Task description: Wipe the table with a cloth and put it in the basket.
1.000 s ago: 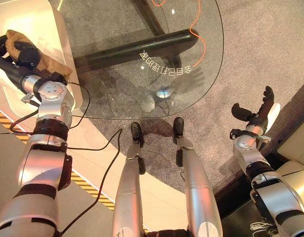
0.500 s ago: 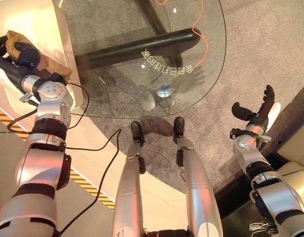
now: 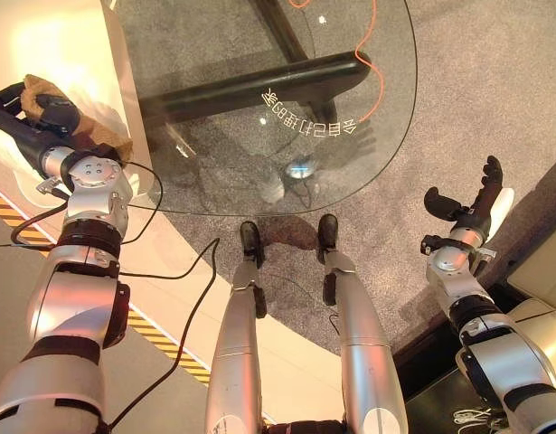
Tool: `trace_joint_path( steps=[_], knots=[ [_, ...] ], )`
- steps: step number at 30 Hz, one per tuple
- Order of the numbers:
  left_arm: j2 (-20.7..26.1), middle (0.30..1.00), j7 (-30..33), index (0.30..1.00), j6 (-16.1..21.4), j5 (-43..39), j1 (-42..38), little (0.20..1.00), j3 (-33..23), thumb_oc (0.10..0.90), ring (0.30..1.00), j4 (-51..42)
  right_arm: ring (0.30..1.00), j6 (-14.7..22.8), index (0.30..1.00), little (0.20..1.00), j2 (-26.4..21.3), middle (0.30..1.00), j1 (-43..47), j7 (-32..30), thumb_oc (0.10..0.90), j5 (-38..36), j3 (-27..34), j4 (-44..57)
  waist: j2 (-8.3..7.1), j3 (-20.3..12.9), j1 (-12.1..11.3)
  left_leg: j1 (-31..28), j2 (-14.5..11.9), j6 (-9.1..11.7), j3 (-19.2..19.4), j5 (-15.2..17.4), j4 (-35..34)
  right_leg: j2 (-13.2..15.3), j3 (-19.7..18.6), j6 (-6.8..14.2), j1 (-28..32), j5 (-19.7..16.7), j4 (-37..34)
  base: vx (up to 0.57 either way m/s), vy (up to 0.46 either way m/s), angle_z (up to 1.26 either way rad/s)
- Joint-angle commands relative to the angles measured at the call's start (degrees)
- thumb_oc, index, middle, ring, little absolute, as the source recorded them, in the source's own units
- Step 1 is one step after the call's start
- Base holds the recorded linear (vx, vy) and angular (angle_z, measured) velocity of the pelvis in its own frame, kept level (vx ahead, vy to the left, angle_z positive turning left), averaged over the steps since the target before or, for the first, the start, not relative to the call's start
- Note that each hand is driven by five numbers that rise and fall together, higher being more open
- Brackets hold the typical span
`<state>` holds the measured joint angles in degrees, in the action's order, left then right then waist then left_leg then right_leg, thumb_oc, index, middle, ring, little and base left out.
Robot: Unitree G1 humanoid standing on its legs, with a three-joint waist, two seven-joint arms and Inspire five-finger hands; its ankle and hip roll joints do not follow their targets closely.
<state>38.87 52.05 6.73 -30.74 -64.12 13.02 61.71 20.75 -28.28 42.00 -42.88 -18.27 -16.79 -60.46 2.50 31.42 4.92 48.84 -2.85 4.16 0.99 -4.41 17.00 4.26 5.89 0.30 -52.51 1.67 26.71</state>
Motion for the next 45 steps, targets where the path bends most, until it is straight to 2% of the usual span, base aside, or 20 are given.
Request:
trace_joint_path(
  steps=[1, 4, 11, 23, 24, 25, 26, 27, 38, 45],
  knots=[
    [7.7, 0.3, 3.0, 0.3, 3.1, 1.1, -2.3, 0.2, -1.2, 0.1, 0.3, -1.2, 0.9, 3.8, 0.9, 0.9, -3.2, 0.9, -1.1, -1.6, 0.8, -1.3, 2.2, -0.7, 0.58, -1.6, -1.5, -1.5, 3.8, -1.2, 2.3, 4.8, 3.6, -3.1, 0.6, 0.8, 2.7, 4.4, 0.1, 0.0, 0.017, 0.03],
    [7.1, 0.3, 3.2, 0.3, 2.8, 1.1, -1.5, 0.2, -1.5, 0.1, 0.3, -2.3, 0.9, 3.3, 0.9, 0.9, -3.9, 0.9, -0.2, -1.8, 0.8, -1.5, 2.0, -1.3, 1.18, -1.6, -1.9, -1.9, 3.8, -1.3, 2.6, 4.5, 3.1, -2.8, 0.9, 0.9, 2.8, 4.5, 0.1, 0.0, 0.0, 0.0],
    [7.6, 0.3, 3.0, 0.3, 0.4, 1.4, -1.9, 0.2, -1.6, 0.1, 0.3, -2.4, 0.9, 3.7, 0.9, 0.9, -5.0, 0.9, -0.1, -0.4, 0.8, -1.8, 2.4, -2.2, 1.51, -1.6, -2.0, -2.3, 4.0, -1.5, 2.7, 4.5, 3.1, -2.6, 1.2, 0.9, 3.0, 4.6, 0.4, 0.0, 0.0, 0.0],
    [8.1, 0.305, -2.0, 0.305, -3.5, 0.2, -1.9, 0.205, -0.5, 0.105, 0.305, -1.4, 0.9, 3.6, 0.9, 0.9, -5.3, 0.9, -0.9, -0.1, 0.8, -2.1, 2.7, -0.8, 0.64, -1.6, -1.7, -1.2, 3.7, -1.7, 2.8, 4.3, 3.4, -2.8, 1.1, 1.0, 2.2, 4.0, 0.3, 0.0, 0.0, 0.0],
    [8.1, 0.444, -2.1, 0.444, -3.6, 0.5, -2.1, 0.367, -0.3, 0.267, 0.444, -1.1, 0.9, 3.6, 0.9, 0.9, -5.4, 0.9, -0.9, 0.0, 0.8, -2.2, 2.7, -0.8, 0.53, -1.6, -1.7, -1.1, 3.7, -1.8, 2.7, 4.3, 3.4, -2.8, 1.1, 1.0, 2.1, 3.9, 0.3, 0.0, 0.0, 0.0],
    [8.1, 0.688, -2.3, 0.688, -3.7, 0.4, -2.3, 0.653, -0.1, 0.553, 0.688, -1.1, 0.9, 3.7, 0.9, 0.9, -5.3, 0.9, -1.0, 0.1, 0.8, -2.1, 2.8, -0.8, 0.46, -1.6, -1.6, -1.0, 3.7, -1.8, 2.7, 4.3, 3.5, -2.9, 1.0, 1.0, 2.0, 3.9, 0.4, 0.0, 0.0, 0.0],
    [8.2, 0.853, -2.3, 0.853, -3.8, 0.6, -2.4, 0.845, 0.1, 0.745, 0.853, -1.0, 0.9, 3.8, 0.9, 0.9, -5.3, 0.9, -1.2, 0.1, 0.8, -2.2, 2.8, -0.8, 0.39, -1.6, -1.6, -0.9, 3.7, -1.8, 2.7, 4.4, 3.6, -2.9, 1.0, 1.0, 2.0, 3.8, 0.4, 0.0, 0.0, 0.0],
    [8.1, 0.9, -2.8, 0.9, -3.9, 0.7, -2.4, 0.9, 0.1, 0.8, 0.9, -1.0, 0.9, 3.8, 0.9, 0.9, -5.3, 0.9, -1.2, 0.1, 0.8, -2.2, 2.8, -0.7, 0.36, -1.6, -1.6, -0.9, 3.7, -1.8, 2.8, 4.4, 3.6, -2.9, 1.0, 1.0, 1.9, 3.8, 0.4, 0.0, 0.0, 0.0],
    [8.2, 0.9, -3.4, 0.9, -3.9, 0.1, -3.0, 0.9, 1.0, 0.8, 0.9, -1.0, 0.9, 3.8, 0.9, 0.9, -5.3, 0.9, -1.3, 0.0, 0.8, -2.6, 2.5, -0.4, 0.45, -1.6, -1.5, -0.8, 3.9, -1.9, 2.8, 4.4, 3.7, -2.8, 0.8, 1.1, 1.8, 3.4, 0.2, 0.0, 0.0, 0.0],
    [8.2, 0.9, -3.3, 0.9, -1.7, -0.6, -1.9, 0.9, 0.2, 0.8, 0.9, -2.3, 0.9, 3.5, 0.9, 0.9, -4.3, 0.9, -3.1, -0.1, 0.8, -2.5, 2.6, -0.4, 0.4, -1.6, -1.4, -3.1, 4.1, -2.3, 2.5, 4.9, 3.5, -3.4, 0.3, 1.1, 3.6, 3.7, 0.4, 0.0, -0.014, 0.0]
  ],
)
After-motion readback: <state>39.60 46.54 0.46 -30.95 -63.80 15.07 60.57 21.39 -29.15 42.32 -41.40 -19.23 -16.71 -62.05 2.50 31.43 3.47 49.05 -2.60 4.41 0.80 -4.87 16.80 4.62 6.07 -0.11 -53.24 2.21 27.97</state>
